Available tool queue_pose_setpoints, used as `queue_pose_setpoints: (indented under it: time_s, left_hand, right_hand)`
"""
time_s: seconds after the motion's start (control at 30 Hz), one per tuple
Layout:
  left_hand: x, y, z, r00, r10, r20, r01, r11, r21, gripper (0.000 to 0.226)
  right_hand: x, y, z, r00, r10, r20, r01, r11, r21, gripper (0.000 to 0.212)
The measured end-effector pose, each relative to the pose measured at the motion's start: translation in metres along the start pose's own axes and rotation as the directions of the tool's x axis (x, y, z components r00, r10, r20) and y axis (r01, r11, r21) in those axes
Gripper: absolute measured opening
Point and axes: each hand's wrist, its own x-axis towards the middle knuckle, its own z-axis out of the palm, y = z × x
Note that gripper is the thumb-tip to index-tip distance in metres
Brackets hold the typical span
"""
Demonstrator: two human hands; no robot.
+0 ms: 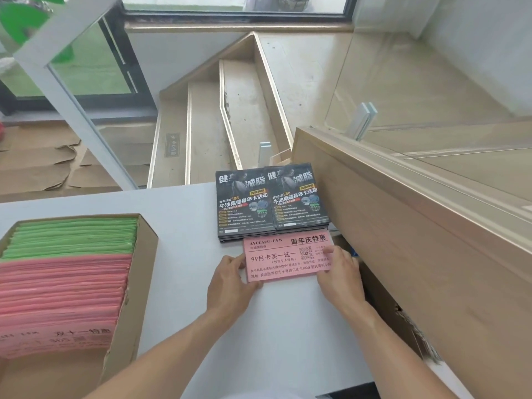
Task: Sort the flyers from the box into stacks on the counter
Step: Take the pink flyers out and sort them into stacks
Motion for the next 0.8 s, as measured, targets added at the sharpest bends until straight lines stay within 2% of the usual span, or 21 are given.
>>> queue_pose_setpoints:
  time_s: [0.2, 0.6, 0.67, 0.73, 0.8]
  left_hand:
    - [-0.005, 0.001, 0.000, 0.998, 0.065, -0.015, -0.064, 0.996, 0.055, 0.042]
    - [-0.005, 0.002, 0.003, 0.997, 0.074, 0.012, -0.075, 0.994, 0.081, 0.040]
    - [-0.007, 0.004, 0.001, 0.998, 0.048, 0.033, -0.051, 0.995, 0.082, 0.049]
    - [-0.011, 0.008, -0.002, 0.995, 0.008, 0.100, -0.020, 0.993, 0.115, 0.082]
    - [-0.025, 0.011, -0.007, 0.979, -0.050, 0.199, 0.033, 0.996, 0.089, 0.114]
  right_hand:
    - [0.001, -0.004, 0.001, 1.000, 0.007, -0.010, -0.007, 1.000, -0.024, 0.050]
    - [-0.005, -0.010, 0.005, 1.000, -0.014, -0.027, 0.010, 0.991, -0.135, 0.048]
    - [-0.007, -0.013, 0.003, 1.000, 0.003, 0.000, -0.003, 0.991, -0.135, 0.049]
    - [-0.011, -0.015, 0.001, 1.000, -0.005, -0.020, 0.002, 0.988, -0.156, 0.051]
    - [-0.021, -0.023, 0.005, 0.988, -0.105, -0.115, 0.088, 0.985, -0.146, 0.050]
